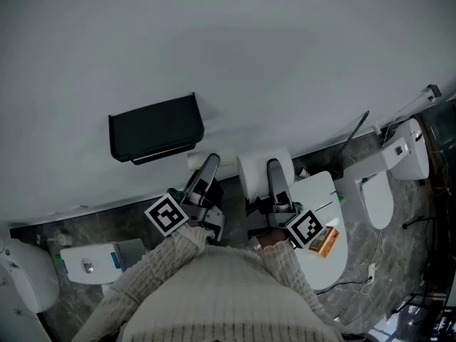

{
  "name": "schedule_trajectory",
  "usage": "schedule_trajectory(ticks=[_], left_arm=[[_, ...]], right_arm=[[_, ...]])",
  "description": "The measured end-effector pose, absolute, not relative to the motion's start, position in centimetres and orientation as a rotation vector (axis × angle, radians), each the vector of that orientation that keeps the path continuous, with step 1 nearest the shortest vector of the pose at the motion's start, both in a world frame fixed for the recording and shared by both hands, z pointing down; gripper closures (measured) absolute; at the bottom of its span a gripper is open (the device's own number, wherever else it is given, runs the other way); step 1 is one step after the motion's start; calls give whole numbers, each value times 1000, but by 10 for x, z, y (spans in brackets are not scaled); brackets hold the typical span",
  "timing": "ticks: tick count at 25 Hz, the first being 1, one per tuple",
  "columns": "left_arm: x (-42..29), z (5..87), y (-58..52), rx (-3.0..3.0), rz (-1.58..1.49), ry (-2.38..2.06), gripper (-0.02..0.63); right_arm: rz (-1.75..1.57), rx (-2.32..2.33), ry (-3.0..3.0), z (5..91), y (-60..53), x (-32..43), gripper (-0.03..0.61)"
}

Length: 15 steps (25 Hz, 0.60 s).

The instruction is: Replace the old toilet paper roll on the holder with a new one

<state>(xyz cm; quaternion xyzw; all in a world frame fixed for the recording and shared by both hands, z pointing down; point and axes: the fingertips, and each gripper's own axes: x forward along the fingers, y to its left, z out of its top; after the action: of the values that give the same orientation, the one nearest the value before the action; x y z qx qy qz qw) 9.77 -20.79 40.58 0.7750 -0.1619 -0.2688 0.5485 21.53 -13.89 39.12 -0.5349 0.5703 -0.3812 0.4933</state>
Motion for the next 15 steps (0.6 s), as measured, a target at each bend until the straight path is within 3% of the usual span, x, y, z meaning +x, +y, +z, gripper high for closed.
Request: schedule_trajectory(ticks=[15], left_arm=[[40, 412, -203, 1805, -717, -506, 434]], right_arm=[[-993, -1205, 1469, 391, -194, 181, 140]])
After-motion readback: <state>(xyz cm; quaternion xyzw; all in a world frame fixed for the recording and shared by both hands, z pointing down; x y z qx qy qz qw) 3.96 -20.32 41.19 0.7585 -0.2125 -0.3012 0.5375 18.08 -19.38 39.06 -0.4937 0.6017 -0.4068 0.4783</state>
